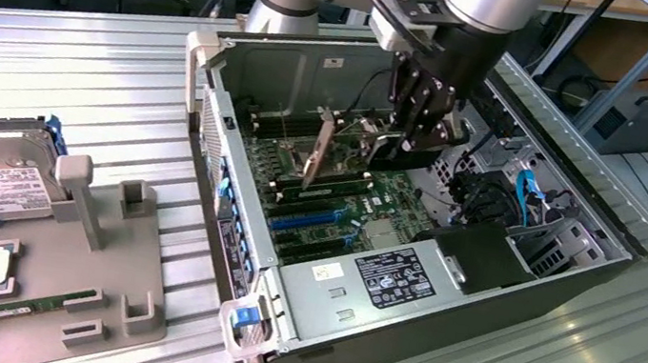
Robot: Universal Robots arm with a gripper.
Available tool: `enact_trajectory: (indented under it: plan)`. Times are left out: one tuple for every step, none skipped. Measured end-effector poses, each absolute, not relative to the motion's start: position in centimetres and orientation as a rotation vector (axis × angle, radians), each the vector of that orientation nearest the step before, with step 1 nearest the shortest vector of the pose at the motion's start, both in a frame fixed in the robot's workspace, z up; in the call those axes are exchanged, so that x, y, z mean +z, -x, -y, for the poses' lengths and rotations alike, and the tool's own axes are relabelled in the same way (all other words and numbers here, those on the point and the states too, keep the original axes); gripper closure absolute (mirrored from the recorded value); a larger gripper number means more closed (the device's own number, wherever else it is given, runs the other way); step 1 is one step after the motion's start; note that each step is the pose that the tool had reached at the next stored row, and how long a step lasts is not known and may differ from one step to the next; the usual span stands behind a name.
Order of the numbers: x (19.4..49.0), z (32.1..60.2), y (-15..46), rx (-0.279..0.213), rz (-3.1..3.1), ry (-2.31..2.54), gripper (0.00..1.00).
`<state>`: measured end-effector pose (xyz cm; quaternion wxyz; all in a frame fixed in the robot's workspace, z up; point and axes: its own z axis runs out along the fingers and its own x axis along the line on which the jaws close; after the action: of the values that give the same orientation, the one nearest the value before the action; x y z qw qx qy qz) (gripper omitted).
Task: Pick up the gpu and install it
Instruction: 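Insert the gpu into the slot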
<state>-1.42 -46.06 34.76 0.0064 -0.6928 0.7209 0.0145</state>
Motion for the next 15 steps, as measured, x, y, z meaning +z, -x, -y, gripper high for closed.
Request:
enact_trajectory:
  plan:
    - [34.7,46.1,1.6,0.045,-2.256,2.168,0.73]
    - [34.6,46.1,1.8,0.045,-2.256,2.168,0.73]
    - [34.5,46.1,2.1,0.045,-2.256,2.168,0.73]
    - [34.3,46.1,2.4,0.045,-2.256,2.168,0.73]
    - [34.2,46.1,2.8,0.045,-2.256,2.168,0.73]
    - [34.1,46.1,3.1,0.045,-2.256,2.168,0.73]
    - [34.0,46.1,3.4,0.045,-2.256,2.168,0.73]
    - [34.0,46.1,3.4,0.045,-2.256,2.168,0.73]
    - [34.0,46.1,3.4,0.045,-2.256,2.168,0.73]
    - [34.0,46.1,3.4,0.045,-2.255,2.167,0.73]
    - [33.6,46.1,3.7,0.039,-2.253,2.165,0.73]
    - [33.3,46.1,4.0,0.036,-2.251,2.164,0.73]
    - [33.1,46.1,4.3,0.035,-2.251,2.163,0.73]
    - [32.9,46.1,4.5,0.034,-2.25,2.163,0.73]
    - [32.8,46.1,4.7,0.034,-2.25,2.162,0.73]
